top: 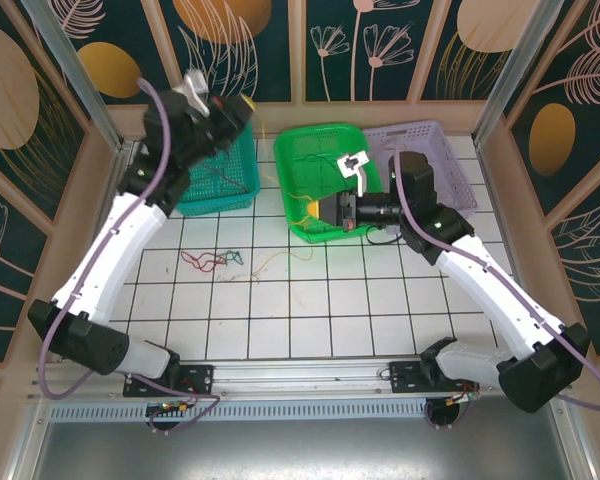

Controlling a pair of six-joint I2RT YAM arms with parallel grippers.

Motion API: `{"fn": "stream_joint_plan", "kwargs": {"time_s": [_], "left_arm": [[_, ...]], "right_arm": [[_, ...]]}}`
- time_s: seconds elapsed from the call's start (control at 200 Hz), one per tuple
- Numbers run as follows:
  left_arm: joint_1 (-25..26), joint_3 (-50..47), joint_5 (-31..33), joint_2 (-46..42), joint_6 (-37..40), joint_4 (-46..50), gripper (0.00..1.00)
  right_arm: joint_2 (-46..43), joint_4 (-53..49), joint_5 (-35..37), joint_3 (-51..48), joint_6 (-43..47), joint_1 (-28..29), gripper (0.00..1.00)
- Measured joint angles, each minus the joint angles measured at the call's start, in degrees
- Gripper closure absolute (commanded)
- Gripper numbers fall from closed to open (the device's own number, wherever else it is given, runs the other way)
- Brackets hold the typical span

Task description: Untangle the cables

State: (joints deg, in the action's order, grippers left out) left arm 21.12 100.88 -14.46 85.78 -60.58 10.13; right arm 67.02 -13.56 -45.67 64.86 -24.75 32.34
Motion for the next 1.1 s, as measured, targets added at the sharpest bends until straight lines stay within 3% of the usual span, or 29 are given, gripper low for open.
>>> {"fn": "stream_joint_plan", "kwargs": {"time_s": [0.165, 0.325, 0.48, 0.751, 1.076, 1.101], "left_arm": [[-0.50, 16.20, -2.56, 7.85, -0.61, -1.62, 1.00], [-0.39, 20.59, -5.70, 13.27, -5.81, -7.78, 1.00], [-0.11, 22.38, -8.26, 17.92, -12.74, -16.06, 1.00], [2.43, 27.56, -9.53, 21.90, -21.79, -27.82, 1.00], [7.06, 25.51, -6.47, 24.13, -24.63, -36.39, 1.00], [7.37, 25.53, -6.10, 24.83, -24.87, -37.24, 0.96]], "right_arm": [[0.33, -2.40, 2.86, -2.27, 0.50, 3.61, 1.00], [1.01, -3.87, 5.95, -2.29, 0.50, 6.56, 1.00], [0.85, -8.28, 13.92, 1.70, 0.92, 5.49, 1.00], [1.01, -13.90, 26.43, 27.19, 4.61, -1.33, 1.00], [6.88, -13.25, 31.21, 45.31, 8.46, -14.67, 1.00], [7.76, -13.29, 31.39, 46.21, 8.81, -15.89, 1.00]]}}
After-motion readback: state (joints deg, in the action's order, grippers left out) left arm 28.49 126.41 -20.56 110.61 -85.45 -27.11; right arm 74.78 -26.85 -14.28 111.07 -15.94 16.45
